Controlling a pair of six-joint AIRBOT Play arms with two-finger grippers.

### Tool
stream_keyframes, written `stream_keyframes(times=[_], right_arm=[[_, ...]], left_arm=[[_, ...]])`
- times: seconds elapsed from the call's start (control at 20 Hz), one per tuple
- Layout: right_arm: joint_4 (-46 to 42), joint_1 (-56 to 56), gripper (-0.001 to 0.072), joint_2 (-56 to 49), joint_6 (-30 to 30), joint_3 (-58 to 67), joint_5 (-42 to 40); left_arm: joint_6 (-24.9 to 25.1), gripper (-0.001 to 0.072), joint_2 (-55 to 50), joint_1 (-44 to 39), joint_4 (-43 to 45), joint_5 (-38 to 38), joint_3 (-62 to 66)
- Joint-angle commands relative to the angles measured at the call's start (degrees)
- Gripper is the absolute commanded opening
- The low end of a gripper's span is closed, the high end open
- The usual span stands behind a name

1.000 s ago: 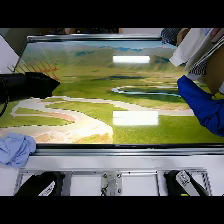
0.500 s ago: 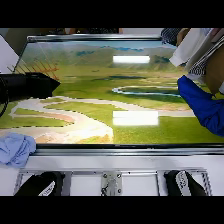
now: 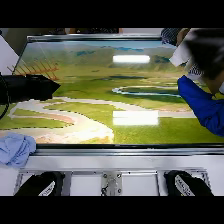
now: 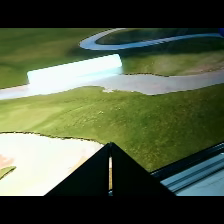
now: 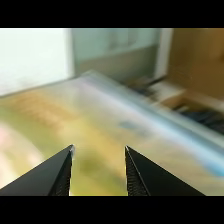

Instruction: Fold the clothes and pants, and hang the long-sleeved shirts on hangers.

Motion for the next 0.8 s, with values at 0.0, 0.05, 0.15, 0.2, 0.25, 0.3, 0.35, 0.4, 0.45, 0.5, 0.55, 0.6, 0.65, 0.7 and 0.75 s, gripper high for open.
stream_keyframes(times=[0.0, 0.05, 0.15, 0.2, 0.25, 0.3, 0.35, 0.4, 0.45, 0.5, 0.55, 0.6, 0.65, 0.7, 0.75], right_arm=[[-6.10, 18.62, 0.0350, -4.31, 7.96, -6.21, 0.63], [-6.14, 22.60, 0.0350, -5.73, 8.63, -8.13, -0.52], [-6.19, 28.79, 0.0350, -8.70, 8.61, -10.84, -1.88], [-6.19, 30.99, 0.0350, -10.10, 8.87, -11.56, -2.54], [-6.16, 33.00, 0.0349, -11.56, 9.09, -11.72, -2.99], [-6.19, 34.38, 0.0349, -12.59, 9.55, -11.72, -3.91], [-6.01, 35.39, 0.0349, -13.49, 9.68, -11.72, -5.03], [-5.99, 35.95, 0.0347, -14.01, 9.70, -11.72, -5.68], [-5.99, 36.17, 0.0316, -14.27, 9.70, -11.72, -5.62], [-5.95, 36.17, 0.0150, -14.25, 9.68, -11.72, -5.20], [-5.97, 36.15, 0.0011, -14.12, 9.66, -11.72, -4.76], [-5.97, 36.15, 0.0007, -14.08, 9.66, -11.72, -4.55], [-5.97, 36.15, 0.0007, -14.10, 9.66, -11.72, -4.11], [-6.01, 36.15, 0.0008, -14.10, 9.66, -11.74, -3.69], [-5.99, 36.15, 0.0008, -14.10, 9.64, -11.74, -3.61]], left_arm=[[0.04, 0.0011, -0.02, -0.13, 0.04, -0.15, 0.00], [0.04, 0.0011, -0.02, -0.61, 0.28, -0.22, -0.02], [0.04, 0.0011, 0.04, -2.75, 0.55, 0.52, -0.66], [0.04, 0.0011, 0.52, -4.20, 0.55, 2.21, -2.32], [0.04, 0.0010, 1.53, -5.79, 0.57, 4.87, -5.11], [0.07, 0.0010, 2.60, -7.23, 0.59, 8.31, -8.57], [0.04, 0.0011, 3.56, -8.20, 0.57, 11.43, -11.76], [0.04, 0.0011, 4.48, -9.05, 0.55, 13.84, -14.69], [0.04, 0.0011, 5.22, -9.66, 0.52, 15.52, -16.92], [0.04, 0.0011, 5.97, -10.14, 0.48, 16.68, -18.75], [0.02, 0.0011, 6.86, -10.43, 0.35, 17.62, -20.46], [0.02, 0.0011, 7.63, -10.43, 0.33, 18.14, -21.88], [0.02, 0.0011, 8.22, -10.40, 0.35, 18.25, -22.84], [0.02, 0.0011, 8.79, -10.40, 0.37, 18.32, -23.61], [0.02, 0.0011, 9.38, -10.40, 0.35, 18.67, -24.26]])
